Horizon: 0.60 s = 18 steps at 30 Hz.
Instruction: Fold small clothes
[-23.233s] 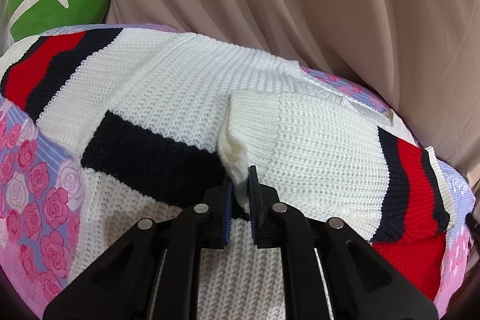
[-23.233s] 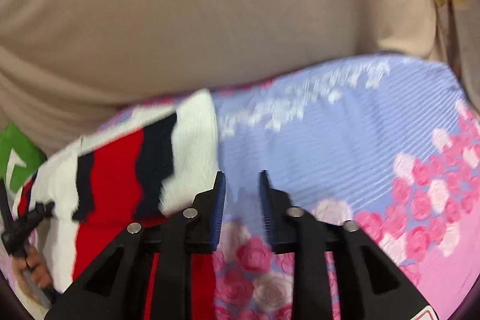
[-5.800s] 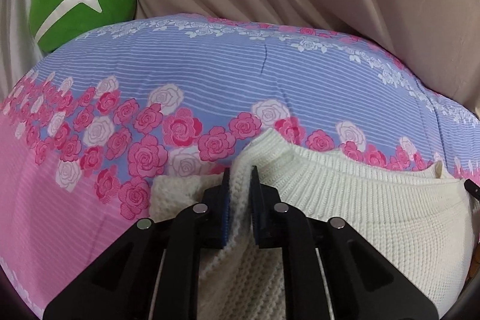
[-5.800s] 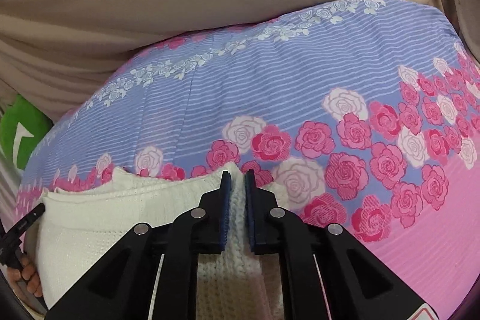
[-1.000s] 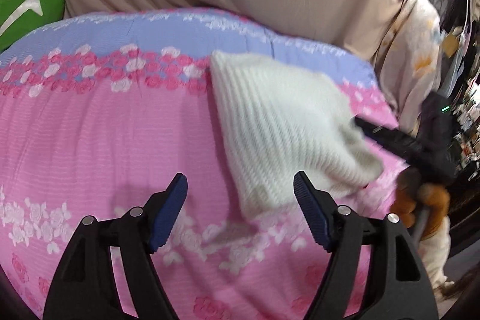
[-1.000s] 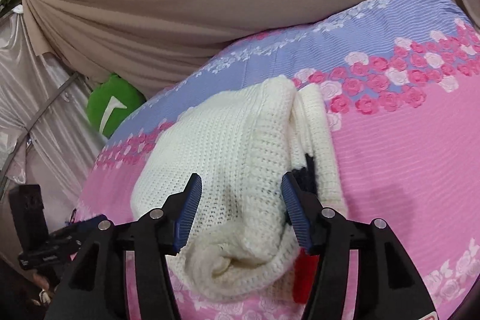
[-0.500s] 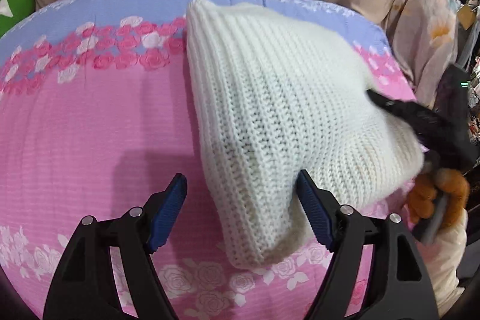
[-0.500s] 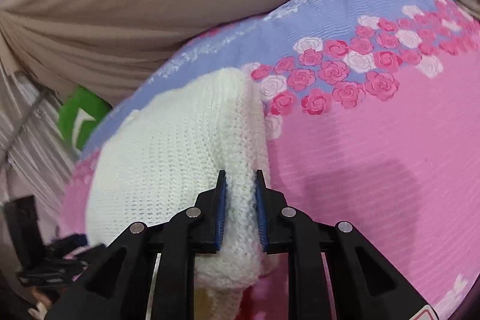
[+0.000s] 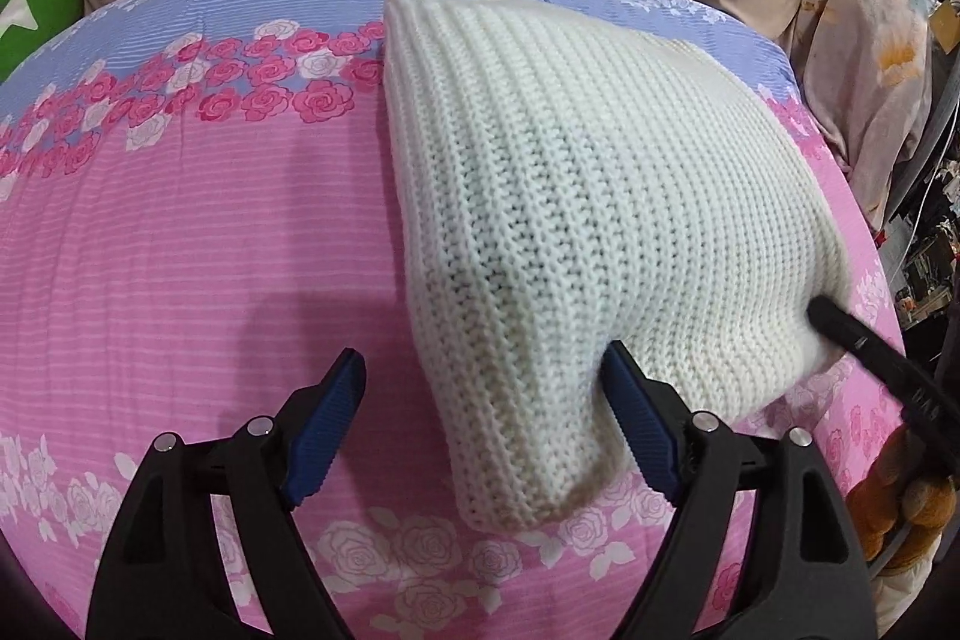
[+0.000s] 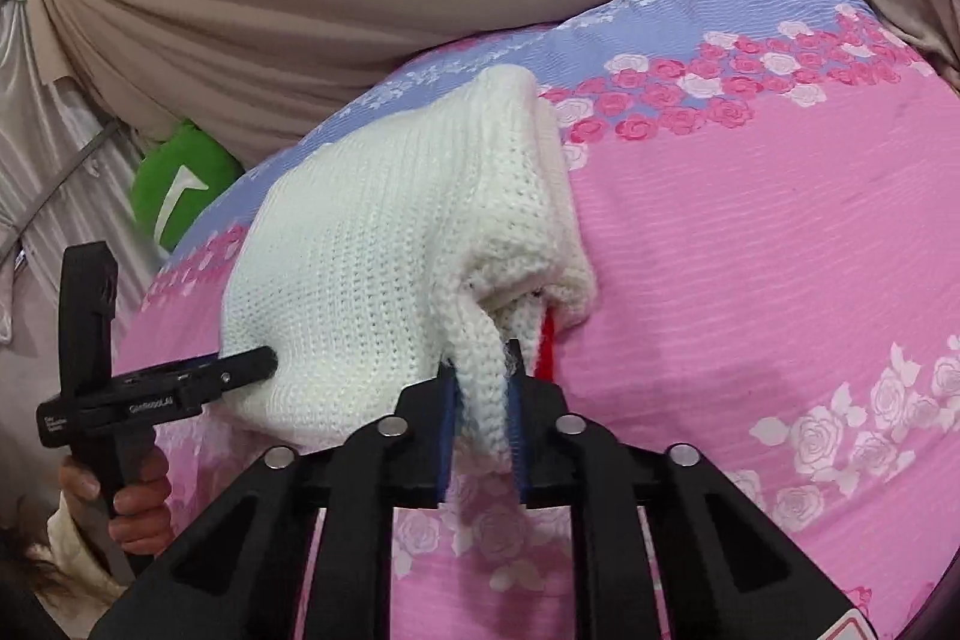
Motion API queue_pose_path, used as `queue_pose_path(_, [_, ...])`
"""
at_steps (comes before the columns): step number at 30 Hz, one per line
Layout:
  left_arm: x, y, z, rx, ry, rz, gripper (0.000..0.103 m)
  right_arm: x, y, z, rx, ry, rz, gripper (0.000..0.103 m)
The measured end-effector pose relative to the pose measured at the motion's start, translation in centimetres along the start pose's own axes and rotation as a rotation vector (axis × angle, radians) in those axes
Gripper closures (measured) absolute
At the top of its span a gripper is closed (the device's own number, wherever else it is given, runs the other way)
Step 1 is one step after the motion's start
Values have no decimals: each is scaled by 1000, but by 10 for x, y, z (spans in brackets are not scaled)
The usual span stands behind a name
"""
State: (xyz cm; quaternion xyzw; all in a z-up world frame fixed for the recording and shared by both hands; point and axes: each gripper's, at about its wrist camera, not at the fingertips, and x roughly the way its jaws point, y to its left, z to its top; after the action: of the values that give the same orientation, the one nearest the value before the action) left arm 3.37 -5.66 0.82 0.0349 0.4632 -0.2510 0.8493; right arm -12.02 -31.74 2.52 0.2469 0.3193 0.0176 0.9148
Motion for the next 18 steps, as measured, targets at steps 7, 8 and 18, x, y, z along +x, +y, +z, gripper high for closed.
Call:
queue_pose_path(7, [-5,-9,-2,32,-23,65,25,-17,17,-1,-75,-25,-3,94])
queue_pose_path(8, [-4,-8,-2,32,-21,64,24,-4,7,-8,-53,22,-47,94])
queue_pose_path(18, [-2,-10,-2,28,-16,70,22,-18,-8,-10,-8,28,-27,74])
